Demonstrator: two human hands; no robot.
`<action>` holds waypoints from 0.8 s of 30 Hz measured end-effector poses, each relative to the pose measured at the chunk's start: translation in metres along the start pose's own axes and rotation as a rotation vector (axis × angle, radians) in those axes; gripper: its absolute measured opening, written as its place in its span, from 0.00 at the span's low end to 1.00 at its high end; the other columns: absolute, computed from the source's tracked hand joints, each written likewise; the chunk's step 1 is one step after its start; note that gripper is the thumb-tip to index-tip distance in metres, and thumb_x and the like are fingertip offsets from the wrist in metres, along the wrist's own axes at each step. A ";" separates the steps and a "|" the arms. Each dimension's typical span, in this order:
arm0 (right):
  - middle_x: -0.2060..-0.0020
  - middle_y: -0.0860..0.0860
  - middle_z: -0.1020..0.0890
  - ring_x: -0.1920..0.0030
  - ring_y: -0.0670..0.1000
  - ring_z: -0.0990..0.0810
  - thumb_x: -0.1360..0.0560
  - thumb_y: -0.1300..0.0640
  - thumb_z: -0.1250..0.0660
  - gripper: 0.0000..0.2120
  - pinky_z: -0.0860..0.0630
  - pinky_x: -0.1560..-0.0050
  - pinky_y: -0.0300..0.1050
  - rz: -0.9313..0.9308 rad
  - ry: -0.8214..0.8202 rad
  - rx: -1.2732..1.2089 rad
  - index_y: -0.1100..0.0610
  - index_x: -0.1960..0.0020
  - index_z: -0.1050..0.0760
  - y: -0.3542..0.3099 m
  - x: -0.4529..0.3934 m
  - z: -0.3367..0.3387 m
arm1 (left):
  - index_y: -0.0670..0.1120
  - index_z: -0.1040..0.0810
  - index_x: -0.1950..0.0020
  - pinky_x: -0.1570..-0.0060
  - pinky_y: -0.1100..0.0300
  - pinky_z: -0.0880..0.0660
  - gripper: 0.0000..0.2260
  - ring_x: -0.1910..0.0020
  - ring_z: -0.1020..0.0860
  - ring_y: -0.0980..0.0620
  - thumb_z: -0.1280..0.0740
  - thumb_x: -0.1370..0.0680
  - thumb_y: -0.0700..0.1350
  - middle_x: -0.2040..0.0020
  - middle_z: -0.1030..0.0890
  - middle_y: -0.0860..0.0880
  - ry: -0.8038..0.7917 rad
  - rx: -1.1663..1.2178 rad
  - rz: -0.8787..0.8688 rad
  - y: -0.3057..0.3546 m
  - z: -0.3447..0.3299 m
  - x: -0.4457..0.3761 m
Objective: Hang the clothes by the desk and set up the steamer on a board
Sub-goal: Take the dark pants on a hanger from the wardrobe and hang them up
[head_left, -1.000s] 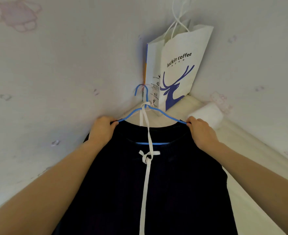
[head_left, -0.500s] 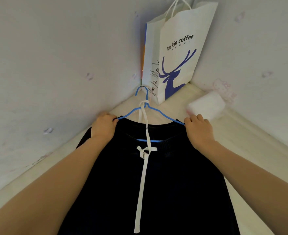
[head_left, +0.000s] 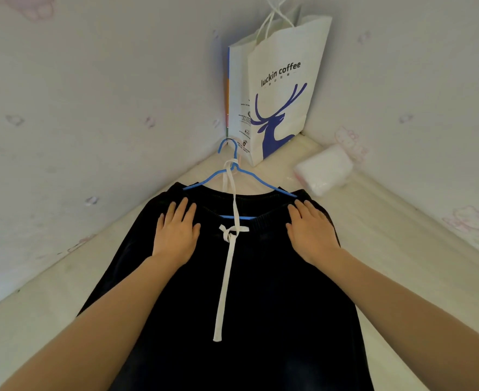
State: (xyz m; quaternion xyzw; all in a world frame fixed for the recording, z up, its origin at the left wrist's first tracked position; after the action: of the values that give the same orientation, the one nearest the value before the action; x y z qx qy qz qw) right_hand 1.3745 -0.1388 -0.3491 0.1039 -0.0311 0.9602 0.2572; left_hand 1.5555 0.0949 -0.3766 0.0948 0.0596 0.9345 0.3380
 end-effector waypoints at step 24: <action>0.26 0.55 0.38 0.24 0.56 0.46 0.18 0.48 0.48 0.28 0.44 0.26 0.52 -0.186 -0.085 -0.233 0.59 0.23 0.50 -0.119 0.293 -0.035 | 0.47 0.33 0.27 0.28 0.55 0.39 0.21 0.28 0.34 0.51 0.39 0.20 0.47 0.30 0.28 0.50 -0.068 0.195 -0.382 0.035 -0.021 0.268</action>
State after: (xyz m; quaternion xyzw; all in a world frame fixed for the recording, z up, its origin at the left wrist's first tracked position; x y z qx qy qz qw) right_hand 1.1795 0.1108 -0.3192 0.1164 -0.1436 0.9168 0.3539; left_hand 1.3274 0.2393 -0.3542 0.1454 0.1551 0.8396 0.4999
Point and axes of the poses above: each hand's wrist, its own x-axis away from the middle knuckle, its own z-axis out of the back of the hand, y = z × x, the point moved 1 cm from there along -x, towards the middle knuckle
